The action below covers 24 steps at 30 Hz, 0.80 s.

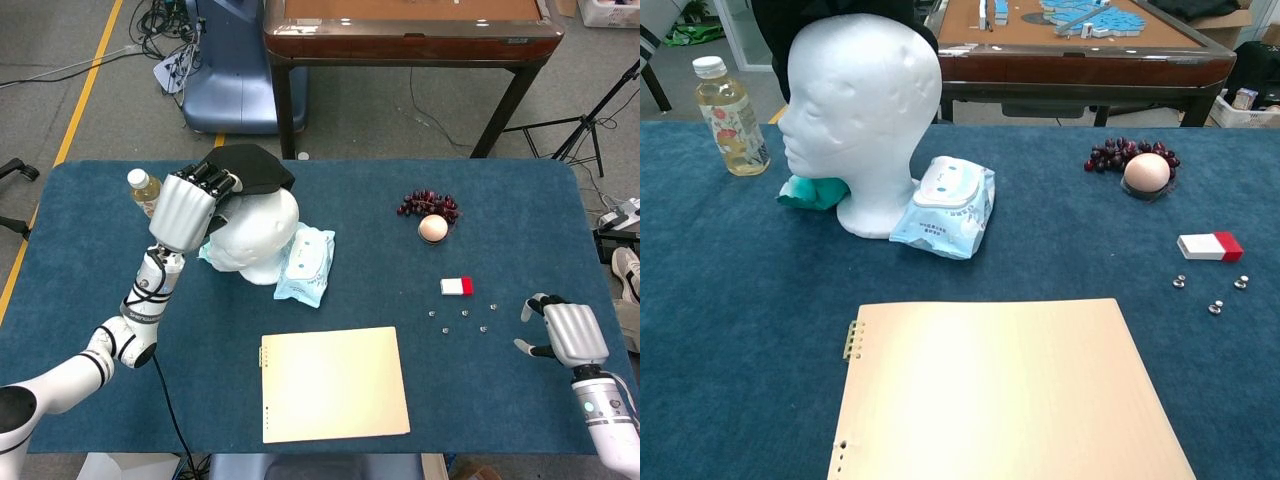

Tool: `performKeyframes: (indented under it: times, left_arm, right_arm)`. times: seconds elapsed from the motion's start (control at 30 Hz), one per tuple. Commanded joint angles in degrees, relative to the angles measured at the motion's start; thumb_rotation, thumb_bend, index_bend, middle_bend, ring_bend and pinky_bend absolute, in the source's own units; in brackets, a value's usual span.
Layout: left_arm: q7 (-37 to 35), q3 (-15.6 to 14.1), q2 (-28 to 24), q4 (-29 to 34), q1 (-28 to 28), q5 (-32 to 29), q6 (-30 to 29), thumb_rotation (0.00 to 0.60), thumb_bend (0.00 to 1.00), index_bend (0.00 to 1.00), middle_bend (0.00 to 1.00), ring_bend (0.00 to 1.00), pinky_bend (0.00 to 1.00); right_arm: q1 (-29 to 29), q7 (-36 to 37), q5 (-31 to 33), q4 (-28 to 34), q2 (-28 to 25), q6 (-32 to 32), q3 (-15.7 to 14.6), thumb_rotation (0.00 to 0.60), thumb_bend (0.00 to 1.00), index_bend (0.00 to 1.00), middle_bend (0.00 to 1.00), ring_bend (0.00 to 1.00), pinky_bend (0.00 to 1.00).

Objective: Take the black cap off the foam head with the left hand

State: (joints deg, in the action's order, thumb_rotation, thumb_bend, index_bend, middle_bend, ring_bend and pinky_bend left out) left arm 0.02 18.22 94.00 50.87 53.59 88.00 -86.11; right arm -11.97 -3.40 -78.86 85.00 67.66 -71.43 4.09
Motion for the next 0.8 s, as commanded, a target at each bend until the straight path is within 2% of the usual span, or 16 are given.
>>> performKeyframes:
  times: [0.03, 0.37, 0.8]
  left_arm:
    - [0.7, 0.2, 0.0, -0.5, 0.0, -0.8, 0.7, 0.600, 0.41, 0.61, 0.66, 0.51, 0.71]
    - [2.3, -0.2, -0.4, -4.5, -1.0, -3.6, 3.8, 0.600, 0.41, 0.62, 0.66, 0.51, 0.71]
    - [-3.5, -2.1, 0.1, -16.8, -3.0, -4.6, 5.0, 0.600, 0.41, 0.62, 0.67, 0.51, 0.72]
  right_arm:
    - [0.0, 0.1, 0.0, 0.0, 0.0, 0.0, 0.0, 0.600, 0.00, 0.53, 0.43, 0.39, 0.55]
    - [0.0, -0.1, -0.3, 0.0, 0.1, -0.3, -0.2, 0.600, 0.00, 0.53, 0.43, 0.39, 0.55]
    - [0.0, -1.0, -0.2, 0.4, 0.3, -0.3, -0.3, 0.600, 0.00, 0.53, 0.43, 0.39, 0.55]
